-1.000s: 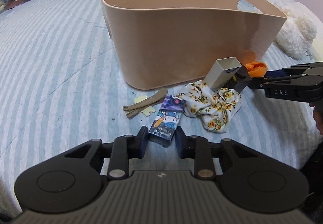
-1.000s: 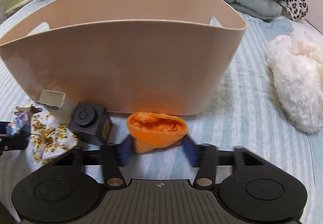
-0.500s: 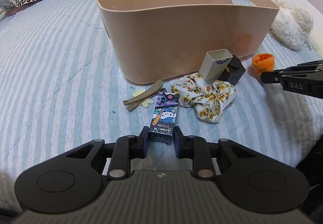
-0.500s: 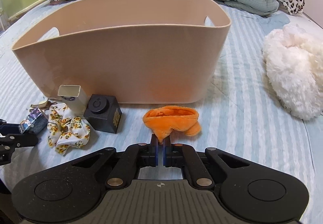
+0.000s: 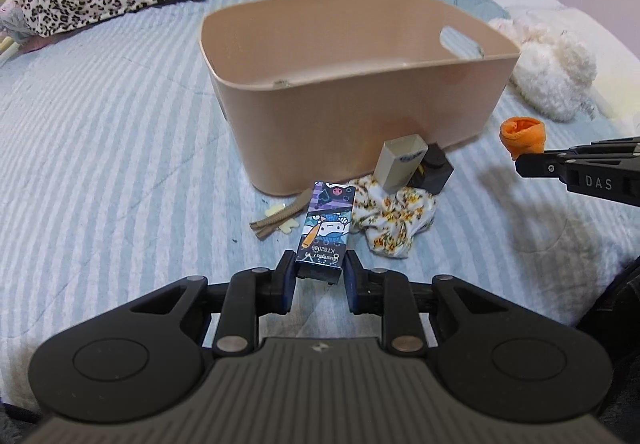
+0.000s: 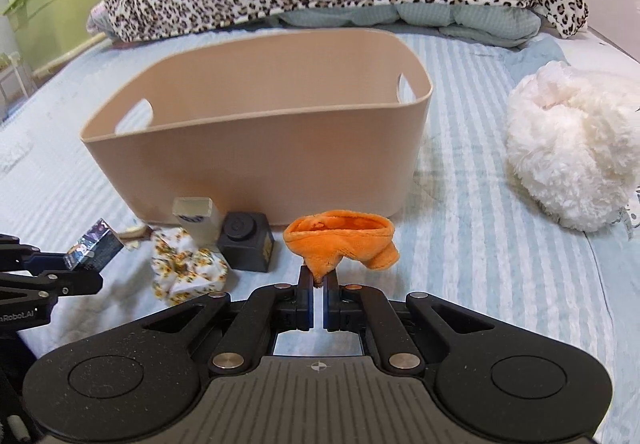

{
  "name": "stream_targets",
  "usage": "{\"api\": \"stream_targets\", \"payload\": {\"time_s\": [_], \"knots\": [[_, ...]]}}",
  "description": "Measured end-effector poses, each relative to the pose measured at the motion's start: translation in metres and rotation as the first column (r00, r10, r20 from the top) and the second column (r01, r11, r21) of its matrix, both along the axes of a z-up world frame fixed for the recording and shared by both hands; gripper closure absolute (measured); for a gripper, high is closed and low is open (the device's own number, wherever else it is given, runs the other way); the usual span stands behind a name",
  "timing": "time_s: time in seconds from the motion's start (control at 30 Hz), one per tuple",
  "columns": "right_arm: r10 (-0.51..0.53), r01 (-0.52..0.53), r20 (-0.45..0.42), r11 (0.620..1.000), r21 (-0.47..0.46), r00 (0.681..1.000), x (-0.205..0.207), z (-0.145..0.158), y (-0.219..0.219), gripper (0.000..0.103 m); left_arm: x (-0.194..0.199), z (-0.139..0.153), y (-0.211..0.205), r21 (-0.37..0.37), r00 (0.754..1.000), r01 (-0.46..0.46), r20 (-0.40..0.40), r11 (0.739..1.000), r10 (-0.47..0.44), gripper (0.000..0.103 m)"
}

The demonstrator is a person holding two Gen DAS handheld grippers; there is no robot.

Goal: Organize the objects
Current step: 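Carry both items over the basket and release them inside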

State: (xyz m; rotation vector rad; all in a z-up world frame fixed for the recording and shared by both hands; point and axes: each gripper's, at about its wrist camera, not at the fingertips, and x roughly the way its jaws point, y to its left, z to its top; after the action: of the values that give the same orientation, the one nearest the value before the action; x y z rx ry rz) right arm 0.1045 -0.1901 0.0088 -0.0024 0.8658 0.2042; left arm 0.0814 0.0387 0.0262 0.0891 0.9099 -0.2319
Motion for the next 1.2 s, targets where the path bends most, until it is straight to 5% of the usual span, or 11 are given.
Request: {"api": "stream_targets", "payload": {"time_s": [0.37, 0.7, 1.2], "knots": [[-0.006, 0.000, 0.127, 0.999, 0.050, 0.992, 0.000, 0.051, -0.004, 0.099, 0.006, 0.057, 0.002, -0.024, 0.989, -0.010, 0.147, 1.000, 0.013, 0.077], [0.012, -0.023, 0.210, 0.999, 0.046, 0.978, 0.039, 0.080, 0.007, 0.099, 0.053, 0.081, -0.002, 0.012, 0.975, -0.038, 0.219, 0.999, 0.035, 0.077], [0.047, -0.044, 0.152, 0.999, -0.018, 0.987, 0.110, 0.050, 0.038, 0.099, 0.141, 0.034, -0.025, 0.090, 0.993, -0.068, 0.107, 0.994, 0.058, 0.077]]}}
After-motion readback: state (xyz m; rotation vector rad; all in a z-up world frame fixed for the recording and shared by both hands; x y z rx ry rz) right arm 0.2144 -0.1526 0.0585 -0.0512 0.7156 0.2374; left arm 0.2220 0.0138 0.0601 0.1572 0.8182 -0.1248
